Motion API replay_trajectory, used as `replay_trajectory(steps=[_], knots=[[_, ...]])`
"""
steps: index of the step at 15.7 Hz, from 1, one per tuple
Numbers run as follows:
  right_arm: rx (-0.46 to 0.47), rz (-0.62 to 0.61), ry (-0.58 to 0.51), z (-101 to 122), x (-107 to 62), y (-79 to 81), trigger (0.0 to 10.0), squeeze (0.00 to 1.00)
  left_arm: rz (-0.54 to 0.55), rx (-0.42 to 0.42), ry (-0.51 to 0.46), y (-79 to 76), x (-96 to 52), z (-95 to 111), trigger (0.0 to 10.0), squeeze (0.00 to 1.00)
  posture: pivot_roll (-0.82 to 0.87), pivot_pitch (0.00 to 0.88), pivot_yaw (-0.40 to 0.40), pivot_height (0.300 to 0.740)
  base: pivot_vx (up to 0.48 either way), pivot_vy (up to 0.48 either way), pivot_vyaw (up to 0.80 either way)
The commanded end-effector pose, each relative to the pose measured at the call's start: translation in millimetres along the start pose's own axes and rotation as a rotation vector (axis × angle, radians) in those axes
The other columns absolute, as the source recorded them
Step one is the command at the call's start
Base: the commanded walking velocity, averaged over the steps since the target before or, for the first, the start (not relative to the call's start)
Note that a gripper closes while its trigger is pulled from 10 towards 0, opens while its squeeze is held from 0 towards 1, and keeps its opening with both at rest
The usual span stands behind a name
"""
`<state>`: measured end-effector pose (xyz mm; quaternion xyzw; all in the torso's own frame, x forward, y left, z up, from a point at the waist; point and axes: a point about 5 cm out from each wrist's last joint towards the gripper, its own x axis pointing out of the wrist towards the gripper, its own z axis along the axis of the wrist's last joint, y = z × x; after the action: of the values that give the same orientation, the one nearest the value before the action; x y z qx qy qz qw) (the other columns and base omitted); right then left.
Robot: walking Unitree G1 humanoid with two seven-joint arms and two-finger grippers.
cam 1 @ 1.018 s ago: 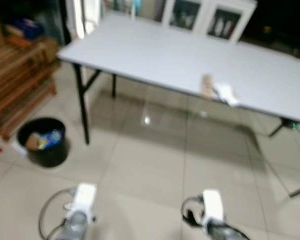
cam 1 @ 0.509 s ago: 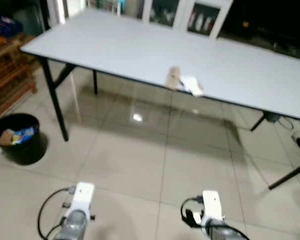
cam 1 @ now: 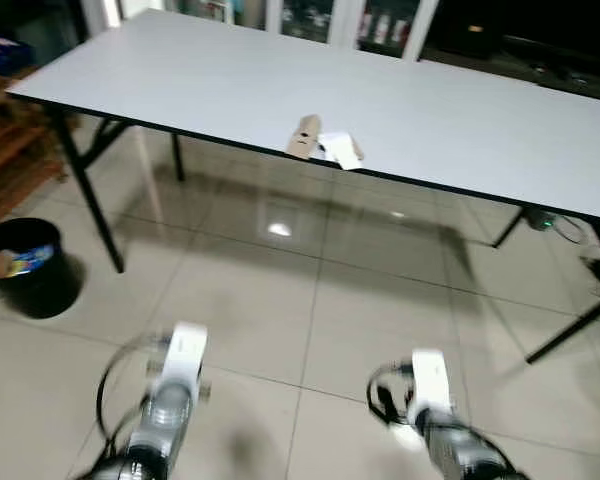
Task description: Picking trash to rubbish bin
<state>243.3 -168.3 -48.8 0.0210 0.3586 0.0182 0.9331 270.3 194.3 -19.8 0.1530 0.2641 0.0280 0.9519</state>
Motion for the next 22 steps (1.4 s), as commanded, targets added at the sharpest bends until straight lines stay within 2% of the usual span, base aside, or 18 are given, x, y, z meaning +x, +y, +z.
replay_trajectory(steps=[1, 2, 5, 7, 8, 9, 11, 15, 22], knots=[[-0.004, -0.013, -0.135, 33.1, 3.6, -3.5, 10.0, 0.00, 0.023, -0.006, -0.116, 5.0, 6.8, 29.6, 10.0, 0.00, -0.03, 0.036, -0.127, 0.740, 0.000, 0.000, 0.00], [-0.010, -0.018, -0.203, 50.5, 4.6, -3.0, 10.0, 0.00, 0.038, -0.018, -0.175, 8.4, 9.4, 45.6, 10.0, 0.00, -0.03, 0.036, -0.127, 0.740, 0.000, 0.000, 0.00], [-0.017, 0.022, -0.535, 138.5, -2.8, 11.5, 10.0, 0.00, 0.075, -0.067, -0.413, 19.1, 11.1, 112.1, 10.0, 0.00, -0.03, 0.030, -0.125, 0.740, 0.000, 0.000, 0.00], [-0.015, 0.035, -0.652, 168.3, -11.7, 17.4, 10.0, 0.00, 0.084, -0.086, -0.510, 22.8, 7.1, 137.9, 10.0, 0.00, -0.03, 0.030, -0.127, 0.740, 0.000, 0.000, 0.00], [-0.001, 0.038, -0.778, 200.4, -25.7, 22.6, 10.0, 0.00, 0.099, -0.097, -0.618, 28.3, 0.5, 168.0, 10.0, 0.00, -0.03, 0.028, -0.130, 0.740, 0.000, 0.000, 0.00], [0.015, 0.039, -0.852, 218.4, -35.5, 25.8, 10.0, 0.00, 0.108, -0.101, -0.675, 30.8, -4.2, 185.4, 10.0, 0.00, -0.03, 0.026, -0.131, 0.740, 0.000, 0.000, 0.00], [0.036, 0.046, -0.919, 236.6, -46.4, 31.2, 10.0, 0.00, 0.108, -0.107, -0.756, 29.2, -12.1, 209.6, 10.0, 0.00, -0.03, 0.017, -0.127, 0.740, 0.000, 0.000, 0.00], [0.052, 0.059, -0.920, 243.2, -48.8, 43.5, 10.0, 0.00, 0.100, -0.089, -0.806, 22.6, -19.1, 228.9, 10.0, 0.00, -0.02, 0.000, -0.125, 0.740, 0.328, 0.000, 0.00], [0.072, 0.092, -0.901, 245.2, -51.0, 53.3, 10.0, 0.00, 0.074, -0.067, -0.818, 15.1, -27.6, 229.8, 10.0, 0.00, -0.01, 0.000, -0.122, 0.740, 0.480, 0.000, -0.18]])
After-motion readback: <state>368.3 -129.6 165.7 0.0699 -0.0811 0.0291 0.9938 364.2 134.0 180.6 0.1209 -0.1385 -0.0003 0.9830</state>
